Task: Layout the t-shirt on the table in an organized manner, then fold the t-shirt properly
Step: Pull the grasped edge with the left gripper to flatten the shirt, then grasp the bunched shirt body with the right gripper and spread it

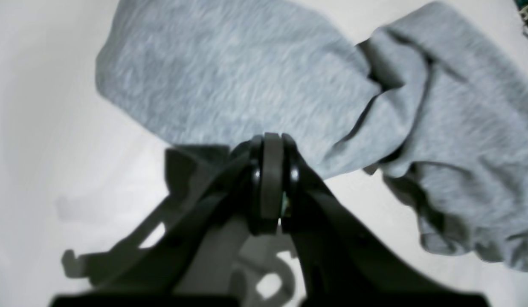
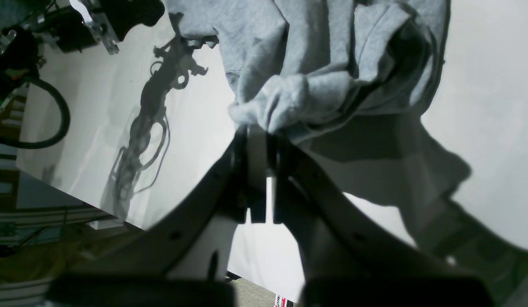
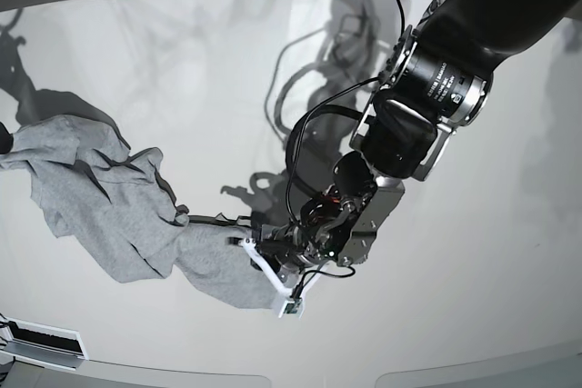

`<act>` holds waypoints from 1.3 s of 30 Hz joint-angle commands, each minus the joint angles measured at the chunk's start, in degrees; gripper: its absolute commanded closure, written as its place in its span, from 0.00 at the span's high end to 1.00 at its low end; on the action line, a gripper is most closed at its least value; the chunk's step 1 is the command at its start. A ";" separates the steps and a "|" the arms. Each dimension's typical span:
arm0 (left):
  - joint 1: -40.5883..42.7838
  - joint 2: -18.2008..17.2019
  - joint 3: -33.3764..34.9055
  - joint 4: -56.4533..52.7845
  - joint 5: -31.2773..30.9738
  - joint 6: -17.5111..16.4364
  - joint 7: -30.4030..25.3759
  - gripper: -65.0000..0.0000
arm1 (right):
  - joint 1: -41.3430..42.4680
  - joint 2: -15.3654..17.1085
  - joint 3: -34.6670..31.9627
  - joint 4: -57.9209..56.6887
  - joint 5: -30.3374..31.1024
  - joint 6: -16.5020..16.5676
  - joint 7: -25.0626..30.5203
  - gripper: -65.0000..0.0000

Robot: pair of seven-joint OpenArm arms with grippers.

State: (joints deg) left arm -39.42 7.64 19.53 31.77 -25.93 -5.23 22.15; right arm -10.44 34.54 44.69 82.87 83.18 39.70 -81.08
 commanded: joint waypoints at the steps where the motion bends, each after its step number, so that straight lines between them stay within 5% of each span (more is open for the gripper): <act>1: -1.92 0.61 -0.11 0.85 -0.02 -0.79 -0.61 0.00 | 0.61 1.81 0.48 0.76 1.82 0.30 1.08 0.00; 7: -0.66 0.61 -0.11 0.85 -0.07 -1.16 3.41 0.00 | 0.59 2.47 0.46 0.76 0.76 0.30 1.08 0.00; 12: -1.40 0.61 -0.11 0.87 -0.15 -6.27 6.73 0.00 | 0.79 3.93 0.48 0.76 1.53 0.30 1.08 0.60; 14: -2.27 0.57 -0.11 0.87 -1.25 -9.20 7.17 0.00 | 0.92 5.62 0.48 0.76 1.82 0.30 1.08 0.67; 21: -5.57 -0.57 -0.13 0.92 -10.51 -21.53 14.60 0.00 | 0.92 9.38 2.08 0.76 1.82 0.30 1.08 0.63; 23: -6.82 -0.83 -0.15 0.92 -12.83 -24.24 17.22 0.00 | 0.94 9.25 1.64 0.76 1.82 0.30 1.08 0.44; 25: -7.89 -0.81 -0.15 0.92 -13.77 -24.81 17.29 0.00 | 0.94 9.14 0.35 0.76 1.82 0.30 1.08 0.08; 26: -8.31 -0.79 -0.15 0.92 -13.53 -24.81 16.83 0.00 | 1.03 8.92 -0.42 0.76 1.82 0.30 1.08 0.00; 31: -8.85 0.15 0.00 0.90 -8.46 -24.79 15.19 0.00 | 6.36 4.63 -5.84 0.72 1.11 0.30 2.71 0.00; 39: -8.79 -0.11 1.49 0.90 -5.11 -24.74 15.45 0.00 | 14.19 -2.97 -22.45 0.61 -36.06 0.30 23.76 0.00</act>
State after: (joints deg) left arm -46.09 7.27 21.15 31.79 -30.28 -29.45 38.59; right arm 2.59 30.20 21.63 82.65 45.30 39.70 -58.46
